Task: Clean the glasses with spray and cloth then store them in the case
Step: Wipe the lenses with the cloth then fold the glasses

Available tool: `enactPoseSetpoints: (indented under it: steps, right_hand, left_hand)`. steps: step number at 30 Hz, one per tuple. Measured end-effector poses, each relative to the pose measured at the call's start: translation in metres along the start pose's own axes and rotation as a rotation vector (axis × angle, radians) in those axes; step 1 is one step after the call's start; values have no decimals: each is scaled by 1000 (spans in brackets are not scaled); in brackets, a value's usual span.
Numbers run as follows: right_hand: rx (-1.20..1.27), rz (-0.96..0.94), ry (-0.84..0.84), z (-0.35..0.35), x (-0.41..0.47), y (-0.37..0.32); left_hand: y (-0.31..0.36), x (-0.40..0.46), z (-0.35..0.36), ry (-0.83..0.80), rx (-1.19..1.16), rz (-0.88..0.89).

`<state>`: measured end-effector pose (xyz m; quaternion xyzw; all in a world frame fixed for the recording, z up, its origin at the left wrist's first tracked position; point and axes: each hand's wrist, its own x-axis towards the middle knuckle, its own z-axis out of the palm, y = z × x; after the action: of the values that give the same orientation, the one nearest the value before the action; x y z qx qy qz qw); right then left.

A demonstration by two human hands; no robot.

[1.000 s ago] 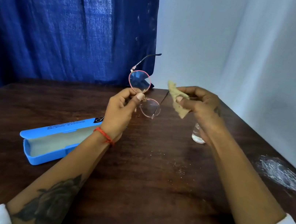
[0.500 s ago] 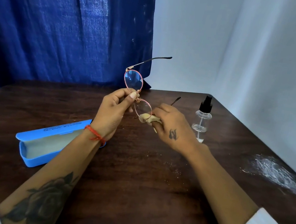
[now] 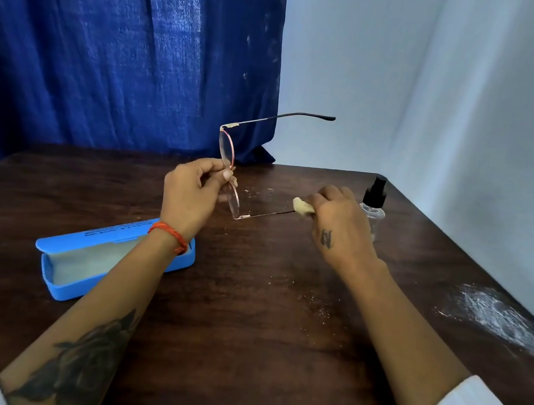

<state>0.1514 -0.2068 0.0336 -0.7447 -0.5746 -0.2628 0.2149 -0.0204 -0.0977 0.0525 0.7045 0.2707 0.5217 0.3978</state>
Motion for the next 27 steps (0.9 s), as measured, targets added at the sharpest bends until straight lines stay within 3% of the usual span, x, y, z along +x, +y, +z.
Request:
enactPoseSetpoints:
  steps: [3, 5, 9, 13, 16, 20, 27]
  right_hand:
    - [-49, 64, 29, -3, 1, 1]
    - [-38, 101, 138, -8, 2, 2]
    - [272, 186, 546, -24, 6, -4]
    - [476, 148, 671, -36, 16, -22]
    - [502, 35, 670, -38, 30, -40]
    - [357, -150, 452, -22, 39, -63]
    - [54, -23, 467, -10, 36, -40]
  left_hand:
    - [0, 1, -4, 30, 58, 19]
    - [-2, 4, -7, 61, 113, 29]
    - [-3, 7, -11, 49, 172, 33]
    - [-3, 5, -10, -24, 244, 101]
    - [-4, 3, -9, -96, 276, 139]
    - [-3, -1, -5, -135, 314, 202]
    - [-8, 1, -5, -160, 389, 243]
